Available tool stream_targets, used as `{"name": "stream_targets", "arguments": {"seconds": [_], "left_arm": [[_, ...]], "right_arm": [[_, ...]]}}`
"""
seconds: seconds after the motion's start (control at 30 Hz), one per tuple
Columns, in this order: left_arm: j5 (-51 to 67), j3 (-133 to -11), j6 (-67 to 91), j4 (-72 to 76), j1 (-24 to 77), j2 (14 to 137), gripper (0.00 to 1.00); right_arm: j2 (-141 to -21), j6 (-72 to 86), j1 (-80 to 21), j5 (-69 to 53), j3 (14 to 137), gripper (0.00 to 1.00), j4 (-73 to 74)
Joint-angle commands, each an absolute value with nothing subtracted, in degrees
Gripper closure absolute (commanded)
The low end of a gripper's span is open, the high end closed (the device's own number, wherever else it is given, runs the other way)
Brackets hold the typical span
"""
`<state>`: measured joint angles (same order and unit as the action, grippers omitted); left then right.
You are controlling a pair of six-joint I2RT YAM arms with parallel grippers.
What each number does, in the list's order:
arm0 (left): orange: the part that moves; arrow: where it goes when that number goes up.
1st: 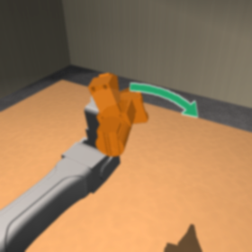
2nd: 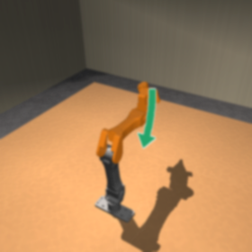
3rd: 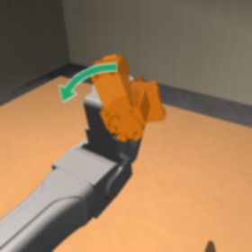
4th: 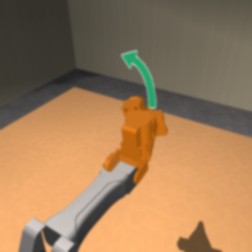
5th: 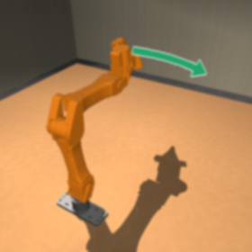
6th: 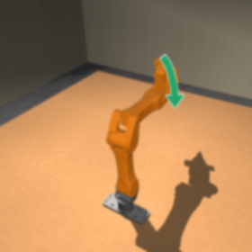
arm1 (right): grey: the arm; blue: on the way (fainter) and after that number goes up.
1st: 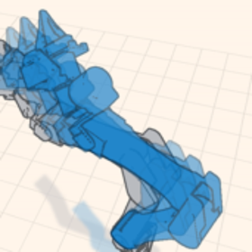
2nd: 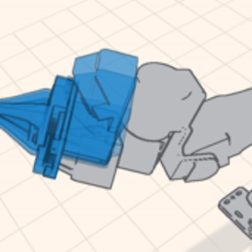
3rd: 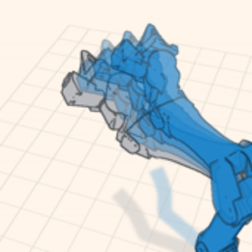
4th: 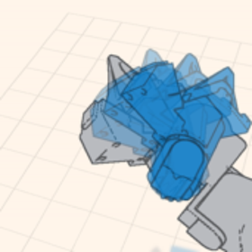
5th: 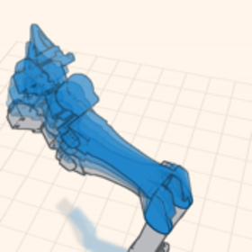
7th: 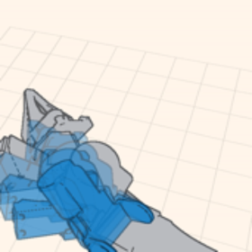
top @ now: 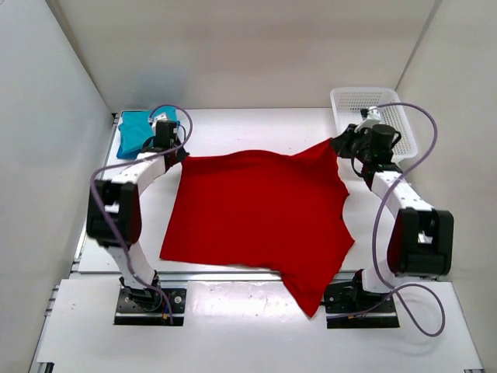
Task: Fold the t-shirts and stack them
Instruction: Flatten out the tshirt, then fold the flattened tshirt in 1/3 of the way
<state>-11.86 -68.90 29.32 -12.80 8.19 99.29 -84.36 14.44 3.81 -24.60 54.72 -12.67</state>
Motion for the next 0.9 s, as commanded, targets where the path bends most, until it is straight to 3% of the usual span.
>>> {"name": "stream_targets", "arguments": {"seconds": [0.0,0.13,0.3,0.63,0.87], "left_arm": [[-8.97,-75.57,30.68,-7.73,5.98,102.21,1.00],[-8.26,-81.55,29.10,-10.01,5.80,107.39,1.00],[-7.30,-78.15,29.44,-11.68,5.10,106.36,1.00],[-8.43,-60.57,28.92,-16.07,4.31,94.40,1.00],[-11.86,-55.81,29.62,-20.03,5.09,90.88,1.00]], "right_arm": [[-87.00,11.78,2.81,-22.51,61.86,1.00,-16.97],[-89.82,9.76,0.53,-17.94,64.16,1.00,-12.84],[-86.66,11.07,0.35,-16.61,59.08,1.00,-11.18],[-66.11,17.48,-0.70,-13.35,38.77,1.00,-0.53],[-54.59,23.81,-2.46,-12.38,29.63,1.00,9.75]]}}
